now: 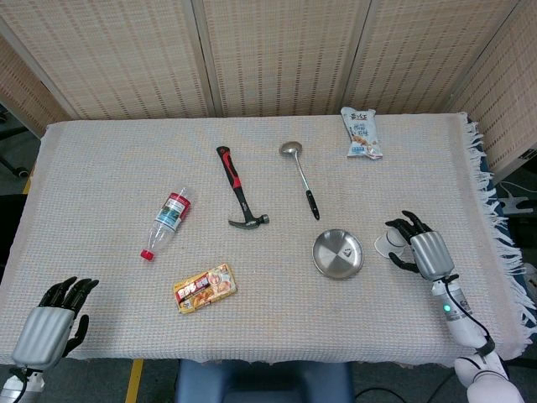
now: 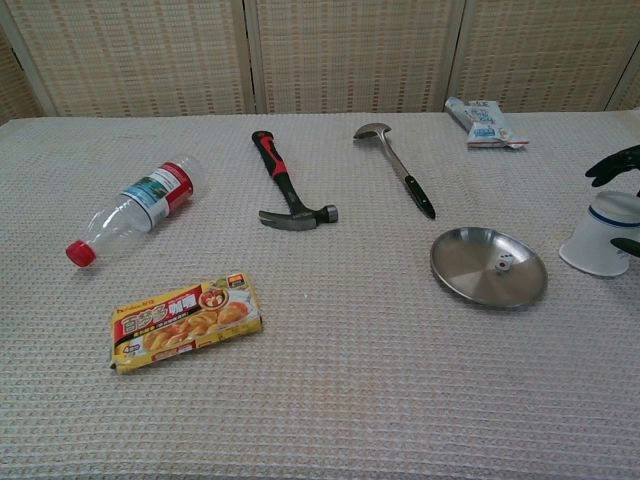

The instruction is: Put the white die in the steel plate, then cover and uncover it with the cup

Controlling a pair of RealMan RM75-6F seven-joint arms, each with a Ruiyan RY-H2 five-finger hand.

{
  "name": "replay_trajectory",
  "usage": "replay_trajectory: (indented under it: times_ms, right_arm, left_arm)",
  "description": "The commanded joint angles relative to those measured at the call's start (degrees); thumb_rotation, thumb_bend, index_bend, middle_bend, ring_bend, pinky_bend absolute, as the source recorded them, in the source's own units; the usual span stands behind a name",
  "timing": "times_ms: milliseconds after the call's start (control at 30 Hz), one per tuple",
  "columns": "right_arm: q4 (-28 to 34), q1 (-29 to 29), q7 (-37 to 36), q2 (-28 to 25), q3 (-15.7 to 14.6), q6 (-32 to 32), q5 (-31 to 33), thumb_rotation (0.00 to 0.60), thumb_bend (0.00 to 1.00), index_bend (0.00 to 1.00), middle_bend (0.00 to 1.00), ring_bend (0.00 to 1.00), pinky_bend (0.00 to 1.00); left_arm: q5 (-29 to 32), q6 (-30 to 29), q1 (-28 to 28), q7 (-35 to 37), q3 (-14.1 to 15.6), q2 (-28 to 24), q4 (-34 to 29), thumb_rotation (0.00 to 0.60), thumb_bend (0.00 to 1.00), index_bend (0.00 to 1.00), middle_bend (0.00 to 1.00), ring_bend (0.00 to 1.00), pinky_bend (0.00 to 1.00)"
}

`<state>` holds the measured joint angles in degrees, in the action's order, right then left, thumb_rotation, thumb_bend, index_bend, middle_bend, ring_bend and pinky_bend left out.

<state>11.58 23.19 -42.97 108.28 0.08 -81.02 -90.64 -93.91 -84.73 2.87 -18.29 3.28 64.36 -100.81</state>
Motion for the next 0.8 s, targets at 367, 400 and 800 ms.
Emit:
replay_trajectory:
  times_ms: [367, 400, 800]
  right_arm:
    - [39.05, -4.51, 17.0, -22.37, -1.87, -7.22, -1.58, 0.6, 0.06, 0.0, 0.0, 0.0, 0.01]
    - [41.04, -4.65, 18.23, -23.32, -1.93, -6.99, -1.45, 0.6, 0.06, 0.0, 0.0, 0.0, 0.01]
    - [82.88, -9.85, 66.52, -39.7, -2.89, 0.99, 11.54, 0.6, 0.03, 0.0, 0.0, 0.0, 0.0]
  left_arm:
    - [0.31, 0.17, 0.07, 0.26, -0.08, 0.02, 0.17, 0.6, 0.58, 0.14, 0.15, 0.1, 0.18]
    - [0.32, 0.18, 0.07, 0.27, -0.08, 0.02, 0.18, 0.6, 0.58, 0.14, 0.15, 0.1, 0.18]
    - [1.02, 1.96, 0.66, -0.3, 0.2, 0.51, 0.71, 0.6, 0.58, 0.14, 0.15, 0.1, 0.18]
